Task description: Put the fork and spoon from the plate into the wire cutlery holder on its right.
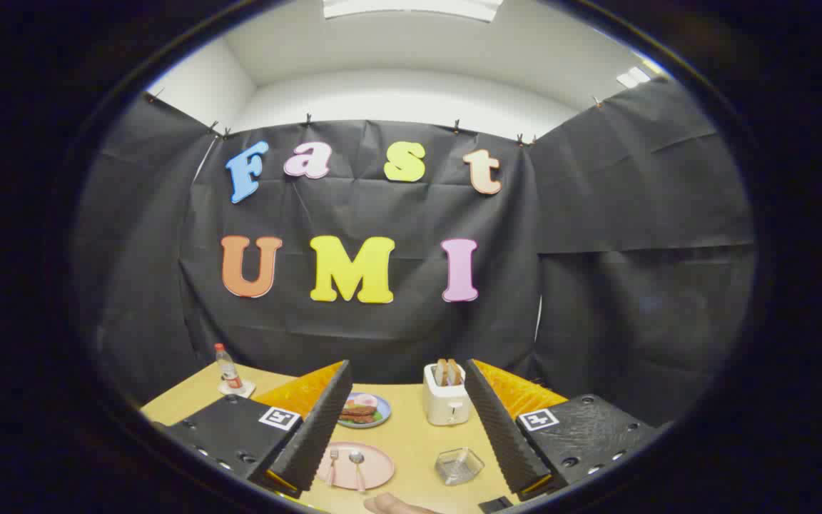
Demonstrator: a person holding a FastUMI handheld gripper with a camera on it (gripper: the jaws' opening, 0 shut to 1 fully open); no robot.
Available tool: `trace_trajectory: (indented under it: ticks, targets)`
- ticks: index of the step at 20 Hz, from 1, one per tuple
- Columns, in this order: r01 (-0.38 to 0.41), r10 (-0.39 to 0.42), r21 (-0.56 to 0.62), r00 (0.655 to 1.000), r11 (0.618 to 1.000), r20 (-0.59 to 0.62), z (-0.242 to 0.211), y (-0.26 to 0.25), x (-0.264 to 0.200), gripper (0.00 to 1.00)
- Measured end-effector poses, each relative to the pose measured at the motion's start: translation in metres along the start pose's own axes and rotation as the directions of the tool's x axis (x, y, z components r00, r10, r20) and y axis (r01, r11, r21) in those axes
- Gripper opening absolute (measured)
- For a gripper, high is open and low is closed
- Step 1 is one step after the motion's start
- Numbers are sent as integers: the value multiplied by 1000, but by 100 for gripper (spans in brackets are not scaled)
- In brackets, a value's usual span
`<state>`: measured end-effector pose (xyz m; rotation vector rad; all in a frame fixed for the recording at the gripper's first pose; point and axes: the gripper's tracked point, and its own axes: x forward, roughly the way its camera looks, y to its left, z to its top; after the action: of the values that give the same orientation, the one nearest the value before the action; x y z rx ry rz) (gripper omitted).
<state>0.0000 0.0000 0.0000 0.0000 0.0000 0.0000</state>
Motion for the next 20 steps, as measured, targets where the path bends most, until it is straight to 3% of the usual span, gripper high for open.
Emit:
trace_trajectory:
  ticks: [11,16,20]
  targets:
    - [0,0,-2,998,1000,-62,-25,-8,24,95]
    - [41,-46,-46,992,998,-114,-58,-17,36,95]
    - [26,-38,-69,985,997,-169,-95,-15,48,95]
